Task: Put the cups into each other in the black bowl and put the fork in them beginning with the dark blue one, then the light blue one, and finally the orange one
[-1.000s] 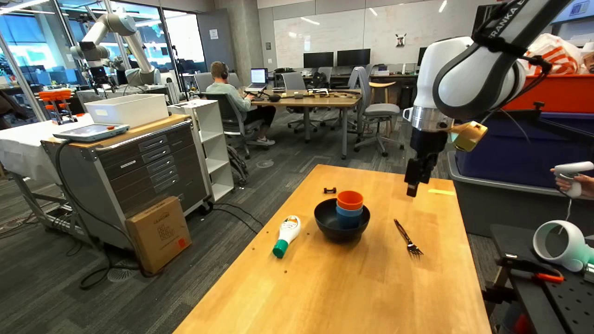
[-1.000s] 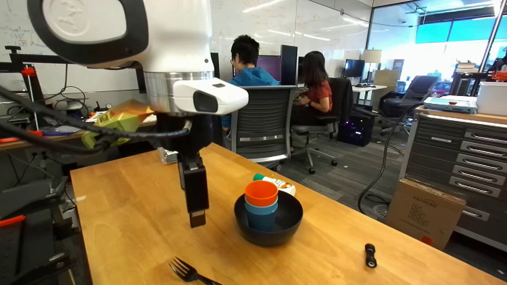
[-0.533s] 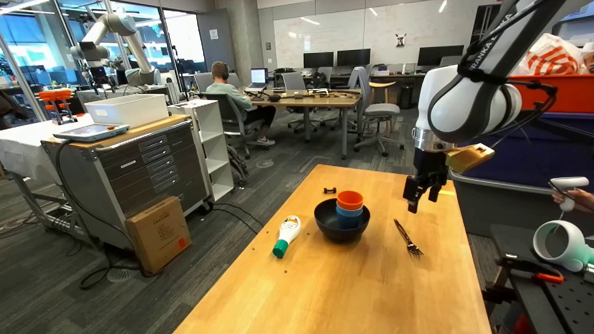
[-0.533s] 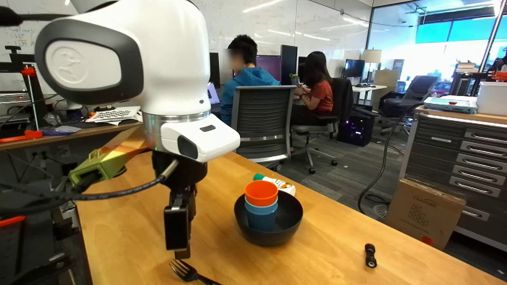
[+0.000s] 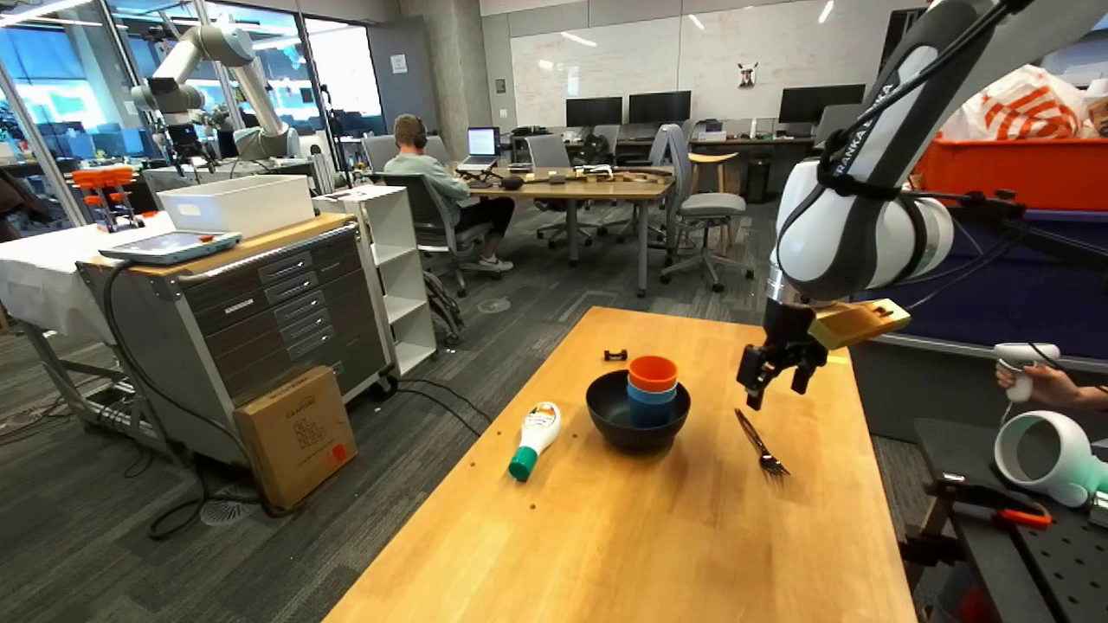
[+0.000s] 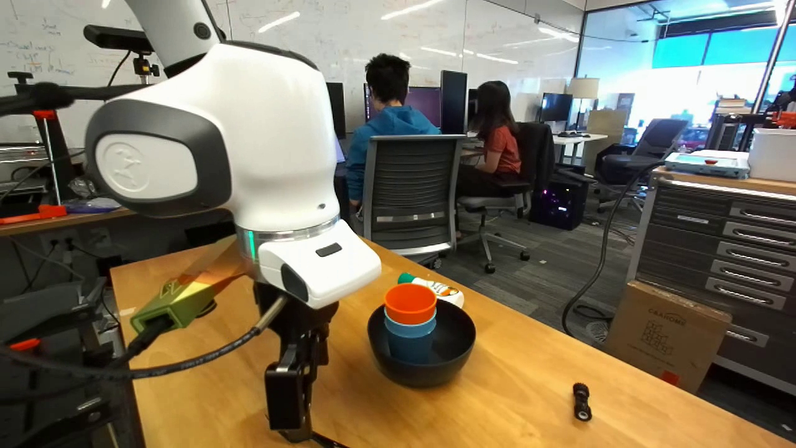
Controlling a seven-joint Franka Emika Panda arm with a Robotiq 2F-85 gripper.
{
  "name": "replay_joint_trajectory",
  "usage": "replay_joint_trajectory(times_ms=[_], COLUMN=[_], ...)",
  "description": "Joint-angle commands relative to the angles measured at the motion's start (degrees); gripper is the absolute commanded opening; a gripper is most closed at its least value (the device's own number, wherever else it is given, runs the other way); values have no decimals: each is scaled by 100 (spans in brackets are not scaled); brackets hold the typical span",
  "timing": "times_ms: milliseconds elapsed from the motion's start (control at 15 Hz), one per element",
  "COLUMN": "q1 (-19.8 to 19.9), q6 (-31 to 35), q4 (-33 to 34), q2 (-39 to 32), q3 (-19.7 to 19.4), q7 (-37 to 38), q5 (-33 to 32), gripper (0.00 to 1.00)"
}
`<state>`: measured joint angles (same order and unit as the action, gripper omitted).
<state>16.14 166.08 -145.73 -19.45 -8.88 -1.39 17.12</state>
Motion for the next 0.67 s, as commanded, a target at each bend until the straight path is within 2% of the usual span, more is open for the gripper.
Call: replay_joint_trajectory(times_ms=[0,600], q1=[299,362], q6=[267,237], q4=[473,1154], q2=[-514,-1449], q3=[308,367], q7=[-118,215], q5=[360,114], gripper=[100,100])
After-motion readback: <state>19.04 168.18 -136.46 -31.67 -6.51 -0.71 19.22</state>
